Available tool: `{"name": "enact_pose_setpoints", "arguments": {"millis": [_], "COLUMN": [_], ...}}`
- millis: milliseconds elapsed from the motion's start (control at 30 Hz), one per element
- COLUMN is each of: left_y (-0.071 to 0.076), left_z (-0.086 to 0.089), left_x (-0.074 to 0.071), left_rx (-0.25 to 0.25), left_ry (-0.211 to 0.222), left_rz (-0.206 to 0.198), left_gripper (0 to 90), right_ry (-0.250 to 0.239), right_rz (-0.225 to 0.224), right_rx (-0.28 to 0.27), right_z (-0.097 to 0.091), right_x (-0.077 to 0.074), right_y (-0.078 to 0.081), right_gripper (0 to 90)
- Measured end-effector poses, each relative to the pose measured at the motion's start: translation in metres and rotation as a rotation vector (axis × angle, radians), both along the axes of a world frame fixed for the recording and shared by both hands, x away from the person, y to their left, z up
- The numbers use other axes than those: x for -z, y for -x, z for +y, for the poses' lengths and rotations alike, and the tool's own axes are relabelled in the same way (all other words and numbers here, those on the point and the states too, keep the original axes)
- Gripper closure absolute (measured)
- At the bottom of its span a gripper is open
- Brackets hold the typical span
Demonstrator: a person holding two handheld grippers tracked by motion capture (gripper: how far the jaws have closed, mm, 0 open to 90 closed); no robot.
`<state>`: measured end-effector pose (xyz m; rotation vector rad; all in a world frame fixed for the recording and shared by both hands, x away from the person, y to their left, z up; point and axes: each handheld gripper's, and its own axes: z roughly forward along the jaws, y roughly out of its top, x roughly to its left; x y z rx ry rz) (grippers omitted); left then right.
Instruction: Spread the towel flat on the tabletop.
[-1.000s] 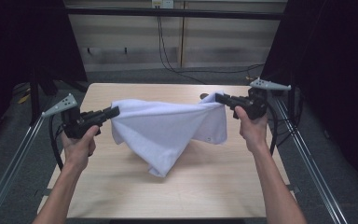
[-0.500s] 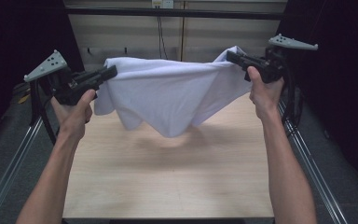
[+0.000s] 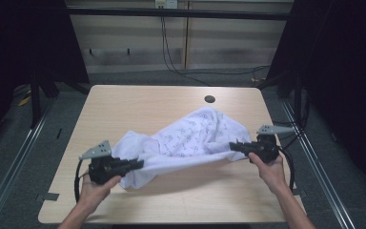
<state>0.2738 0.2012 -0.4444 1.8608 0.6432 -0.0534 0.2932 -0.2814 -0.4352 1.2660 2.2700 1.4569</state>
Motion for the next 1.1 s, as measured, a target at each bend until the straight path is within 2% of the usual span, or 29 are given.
{"name": "enact_pose_setpoints", "arguments": {"millis": [33,67,167,267,333,367,400,467,500,533,567,633,733,767,800,867,900,1000,1033,1067,1100], "left_y": [0.004,0.007,0.012,0.011,0.008,0.005,0.002,-0.01,-0.017,-0.021,-0.027,-0.036,-0.043,-0.042,-0.042,-0.038,-0.036,-0.028,-0.024,-0.021,-0.019], "left_z": [-0.004,-0.006,-0.001,0.012,0.022,0.028,0.034,0.039,0.039,0.037,0.035,0.028,0.016,0.013,0.011,0.01,0.009,0.007,0.006,0.006,0.007], "left_x": [0.007,0.01,0.01,0.006,0.004,0.003,0.002,0.008,0.016,0.022,0.031,0.044,0.059,0.061,0.059,0.06,0.059,0.057,0.057,0.057,0.058], "left_rx": [0.026,0.035,0.064,0.039,0.001,-0.019,-0.046,-0.112,-0.151,-0.164,-0.161,-0.158,-0.153,-0.152,-0.144,-0.117,-0.113,-0.094,-0.085,-0.07,-0.057], "left_ry": [-0.026,-0.034,-0.018,0.009,0.025,0.044,0.061,0.035,-0.009,-0.043,-0.086,-0.17,-0.242,-0.248,-0.265,-0.273,-0.286,-0.302,-0.296,-0.289,-0.274], "left_rz": [0.023,0.039,0.045,0.031,0.02,0.02,0.022,0.046,0.064,0.074,0.09,0.111,0.133,0.101,0.098,0.101,0.092,0.115,0.126,0.135,0.163], "left_gripper": [86.0,84.1,76.2,67.9,66.1,62.3,62.3,63.9,63.9,63.9,63.9,61.6,57.0,66.7,66.7,81.6,85.4,87.9,88.0,88.0,87.9], "right_ry": [0.014,0.024,0.048,0.033,0.019,0.011,0.011,0.003,-0.002,0.0,0.0,0.027,0.038,0.047,0.047,0.046,0.043,0.03,0.021,0.021,0.022], "right_rz": [0.013,0.031,0.064,0.076,0.044,0.018,0.018,0.005,0.003,0.011,0.011,0.026,0.044,0.052,0.052,0.059,0.065,0.079,0.086,0.086,0.086], "right_rx": [-0.001,0.001,0.012,0.026,0.039,0.044,0.044,0.028,0.02,-0.009,-0.009,-0.059,-0.128,-0.166,-0.166,-0.201,-0.226,-0.295,-0.326,-0.326,-0.344], "right_z": [-0.001,-0.002,-0.007,-0.014,-0.019,-0.02,-0.02,-0.016,-0.013,0.0,0.0,0.02,0.05,0.068,0.068,0.084,0.092,0.116,0.129,0.129,0.136], "right_x": [0.005,0.011,0.022,0.025,0.019,0.012,0.012,0.008,0.009,0.012,0.012,0.017,0.024,0.027,0.027,0.031,0.033,0.036,0.037,0.037,0.037], "right_y": [0.003,0.006,0.013,0.024,0.035,0.043,0.043,0.047,0.047,0.045,0.045,0.041,0.035,0.031,0.031,0.03,0.029,0.033,0.036,0.036,0.037], "right_gripper": [87.0,87.0,85.3,66.7,58.3,55.9,55.9,53.7,53.2,51.9,51.9,50.5,48.7,47.6,47.6,46.5,45.9,44.3,43.8,42.7,42.2]}}
